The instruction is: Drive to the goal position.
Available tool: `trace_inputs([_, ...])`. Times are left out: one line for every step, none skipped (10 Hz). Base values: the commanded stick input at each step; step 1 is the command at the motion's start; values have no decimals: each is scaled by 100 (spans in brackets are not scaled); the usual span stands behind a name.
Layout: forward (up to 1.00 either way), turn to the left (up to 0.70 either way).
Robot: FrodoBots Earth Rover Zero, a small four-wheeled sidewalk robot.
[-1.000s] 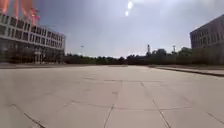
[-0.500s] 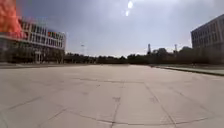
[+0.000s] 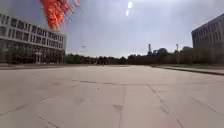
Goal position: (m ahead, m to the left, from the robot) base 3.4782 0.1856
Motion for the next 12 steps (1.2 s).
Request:
trace_inputs([70,-2])
trace_inputs([70,-2])
trace_inputs([70,-2])
trace_inputs([70,-2])
trace_inputs([70,-2])
trace_inputs([70,-2])
trace_inputs([70,-2])
trace_inputs([70,-2])
trace_inputs([70,-7])
trace_inputs([70,-19])
trace_inputs([70,-30])
trace_inputs([70,-25])
